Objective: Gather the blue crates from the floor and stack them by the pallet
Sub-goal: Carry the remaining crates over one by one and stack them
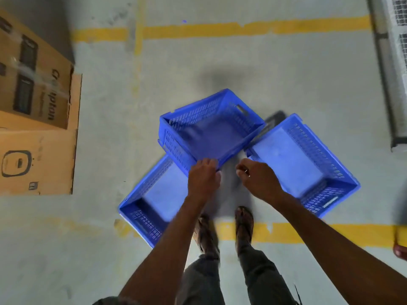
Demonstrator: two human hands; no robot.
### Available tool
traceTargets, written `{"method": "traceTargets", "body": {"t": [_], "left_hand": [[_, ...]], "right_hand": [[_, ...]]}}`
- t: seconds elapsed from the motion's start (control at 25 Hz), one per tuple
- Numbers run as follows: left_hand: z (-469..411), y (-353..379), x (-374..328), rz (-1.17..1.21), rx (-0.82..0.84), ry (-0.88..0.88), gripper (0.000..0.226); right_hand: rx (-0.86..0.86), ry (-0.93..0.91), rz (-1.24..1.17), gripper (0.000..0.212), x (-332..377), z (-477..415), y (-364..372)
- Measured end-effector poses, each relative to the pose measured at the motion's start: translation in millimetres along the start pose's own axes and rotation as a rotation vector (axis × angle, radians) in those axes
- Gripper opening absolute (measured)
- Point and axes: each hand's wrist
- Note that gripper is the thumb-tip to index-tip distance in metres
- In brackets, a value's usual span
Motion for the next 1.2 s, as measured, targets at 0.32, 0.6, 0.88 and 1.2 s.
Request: {"method": "traceTargets", "body": {"t": [0.32,0.6,0.88,1.2], "left_hand": [[-87,122,56,-0.211,0.114,0.164,0.021],[-41,-61,103,-0.146,0.171,0.134,0.035],[152,-253,161,0.177,0.311,-0.011,0.037],[259,-255,167,0.109,0.159,-0.278,0.049]], "right_hand": [[0.126,0.055,-0.027,0.006,-49,-70,97],[-0.022,-0.139,0.28,0.106,-8,-46,72],[-0.056,-0.618,0.476,0.087,118,-17,11],[0.275,-0.726,0.21,0.03,269,70,8]]}}
Point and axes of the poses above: each hand's wrist, its own z-axis away from the middle knuckle, its own y-axis out of the palm, x = y × z, and after that the axes turned 2 degrees about -y, right-handed
